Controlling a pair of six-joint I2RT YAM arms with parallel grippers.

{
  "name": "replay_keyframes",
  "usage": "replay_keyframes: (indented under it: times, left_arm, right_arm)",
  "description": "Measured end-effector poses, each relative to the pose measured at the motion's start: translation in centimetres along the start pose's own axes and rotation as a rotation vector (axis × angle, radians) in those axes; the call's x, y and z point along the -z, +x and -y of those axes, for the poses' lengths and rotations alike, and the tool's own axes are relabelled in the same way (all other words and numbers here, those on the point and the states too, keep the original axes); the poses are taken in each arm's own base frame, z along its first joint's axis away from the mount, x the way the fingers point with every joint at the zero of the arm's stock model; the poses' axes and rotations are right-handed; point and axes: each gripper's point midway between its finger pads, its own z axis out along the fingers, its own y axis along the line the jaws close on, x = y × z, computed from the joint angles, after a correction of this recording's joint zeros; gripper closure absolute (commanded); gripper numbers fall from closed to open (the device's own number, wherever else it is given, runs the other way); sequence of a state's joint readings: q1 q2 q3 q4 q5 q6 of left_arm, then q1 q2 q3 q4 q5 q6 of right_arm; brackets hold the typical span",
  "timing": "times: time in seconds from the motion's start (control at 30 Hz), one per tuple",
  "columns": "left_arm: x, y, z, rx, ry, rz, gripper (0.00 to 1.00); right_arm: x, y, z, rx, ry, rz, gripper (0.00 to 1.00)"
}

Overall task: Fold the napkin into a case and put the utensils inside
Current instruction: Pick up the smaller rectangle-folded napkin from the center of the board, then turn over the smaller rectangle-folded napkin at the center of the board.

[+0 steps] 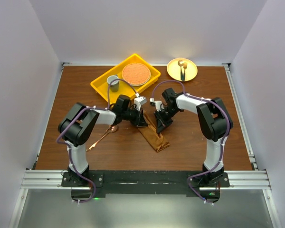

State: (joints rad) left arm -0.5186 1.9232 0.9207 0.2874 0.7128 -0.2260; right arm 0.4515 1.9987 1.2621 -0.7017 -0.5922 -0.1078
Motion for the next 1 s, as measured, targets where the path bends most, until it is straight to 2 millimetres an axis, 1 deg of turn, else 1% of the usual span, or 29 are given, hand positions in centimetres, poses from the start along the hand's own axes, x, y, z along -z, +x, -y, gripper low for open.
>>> replay_keyframes:
  times: [0.07, 0.1, 0.2, 0.27, 0.4, 0.47, 0.57, 0.63, 0.73, 1.0]
  left_arm:
    - [0.3, 0.1, 0.2, -0.002, 0.005, 0.005, 0.78]
    - [0.5, 0.2, 0.4, -0.003, 0.010, 0.007, 0.72]
    - [1.3, -0.3, 1.0, -0.015, 0.017, 0.027, 0.65]
    - [2.1, -1.6, 1.8, -0.039, 0.024, 0.059, 0.62]
    - [4.7, -5.2, 3.2, -0.090, 0.022, 0.163, 0.59]
    - [6.3, -6.6, 3.2, -0.103, 0.006, 0.211, 0.58]
    - [8.0, -7.8, 2.6, -0.104, -0.022, 0.250, 0.58]
    - [8.8, -8.0, 2.1, -0.098, -0.042, 0.260, 0.58]
    - [9.6, -7.7, 1.3, -0.080, -0.071, 0.256, 0.58]
    - [11.0, -6.9, -0.5, -0.056, -0.129, 0.237, 0.58]
  right_arm:
    - [0.0, 0.0, 0.0, 0.010, -0.003, -0.006, 1.00]
    - [0.1, -0.1, 0.0, 0.013, -0.003, -0.009, 1.00]
    - [0.1, -0.1, 0.0, 0.034, 0.000, -0.015, 1.00]
    - [0.2, -0.1, -0.1, 0.053, 0.008, -0.019, 1.00]
    - [0.4, -0.2, 0.1, 0.099, 0.043, -0.025, 1.00]
    - [0.5, -0.3, 0.3, 0.127, 0.068, -0.030, 1.00]
    - [0.9, -0.7, 0.7, 0.159, 0.105, -0.032, 1.00]
    - [1.3, -1.0, 1.3, 0.185, 0.146, -0.029, 1.00]
    - [2.0, -1.8, 2.3, 0.227, 0.209, -0.022, 1.00]
    - [4.5, -3.7, 5.6, 0.317, 0.427, -0.012, 1.00]
